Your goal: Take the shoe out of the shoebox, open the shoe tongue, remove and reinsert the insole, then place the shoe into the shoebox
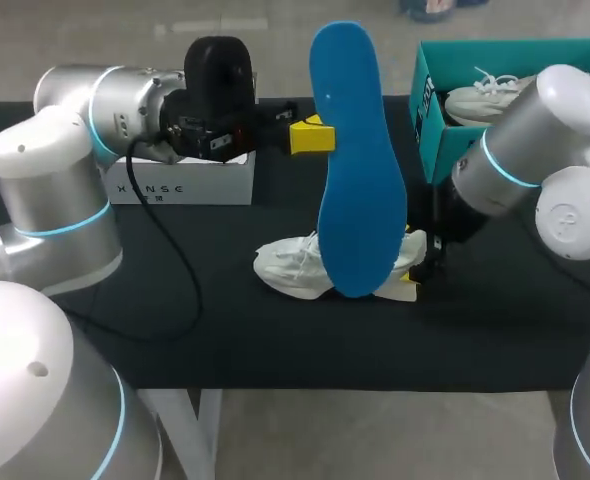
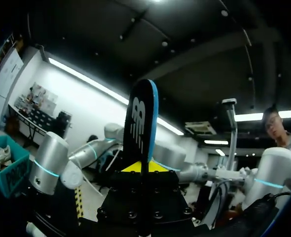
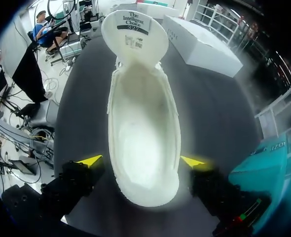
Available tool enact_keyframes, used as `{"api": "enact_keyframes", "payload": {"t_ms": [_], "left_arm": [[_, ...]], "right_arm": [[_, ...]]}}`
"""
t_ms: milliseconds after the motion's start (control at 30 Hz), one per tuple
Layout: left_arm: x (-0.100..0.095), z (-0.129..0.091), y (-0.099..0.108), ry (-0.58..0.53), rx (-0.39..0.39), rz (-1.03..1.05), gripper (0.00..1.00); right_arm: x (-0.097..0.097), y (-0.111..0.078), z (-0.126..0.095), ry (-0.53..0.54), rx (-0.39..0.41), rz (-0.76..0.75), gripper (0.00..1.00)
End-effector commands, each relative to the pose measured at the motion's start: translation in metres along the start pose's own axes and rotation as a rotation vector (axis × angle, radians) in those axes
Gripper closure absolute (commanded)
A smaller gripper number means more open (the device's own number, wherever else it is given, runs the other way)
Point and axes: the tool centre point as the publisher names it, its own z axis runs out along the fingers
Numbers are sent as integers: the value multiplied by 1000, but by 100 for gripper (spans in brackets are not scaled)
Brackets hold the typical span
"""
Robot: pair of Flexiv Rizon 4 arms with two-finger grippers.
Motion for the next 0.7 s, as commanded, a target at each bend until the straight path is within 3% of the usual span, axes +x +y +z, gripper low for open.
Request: {"api": "enact_keyframes", "payload": {"t_ms": [33, 433, 700], "left_arm": [[4, 7, -13, -3, -24, -22, 100], [44, 38, -26, 11, 9, -170, 100], [66, 45, -13, -24, -28, -230, 100]], "right_arm": [[-1, 11, -14, 17, 75, 10, 0], [2, 22, -35, 0, 124, 5, 0], [3, 23, -36, -2, 148, -3, 0]]}}
